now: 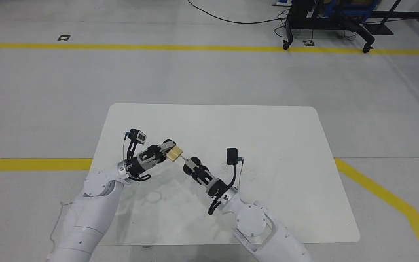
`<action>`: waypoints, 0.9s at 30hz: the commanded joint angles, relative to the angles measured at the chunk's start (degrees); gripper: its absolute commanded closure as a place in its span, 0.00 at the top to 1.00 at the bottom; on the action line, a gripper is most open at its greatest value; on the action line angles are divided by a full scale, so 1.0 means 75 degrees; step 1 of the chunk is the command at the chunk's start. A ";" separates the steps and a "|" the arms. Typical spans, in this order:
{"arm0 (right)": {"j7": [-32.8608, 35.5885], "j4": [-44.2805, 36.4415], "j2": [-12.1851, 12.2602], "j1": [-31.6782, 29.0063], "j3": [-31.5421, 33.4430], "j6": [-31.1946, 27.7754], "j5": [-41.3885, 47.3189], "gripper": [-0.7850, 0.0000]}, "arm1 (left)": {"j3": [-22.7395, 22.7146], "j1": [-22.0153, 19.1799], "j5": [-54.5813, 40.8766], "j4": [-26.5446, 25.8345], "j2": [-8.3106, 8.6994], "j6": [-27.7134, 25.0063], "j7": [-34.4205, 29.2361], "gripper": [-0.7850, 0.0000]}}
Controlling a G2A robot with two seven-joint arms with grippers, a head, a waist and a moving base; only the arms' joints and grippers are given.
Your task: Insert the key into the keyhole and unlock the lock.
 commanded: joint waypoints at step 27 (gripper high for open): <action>-0.0274 0.0067 -0.0110 -0.0015 -0.0086 0.0022 -0.0322 0.00 | -0.0039 0.0177 0.0477 -0.0305 0.0008 -0.0078 0.0450 0.00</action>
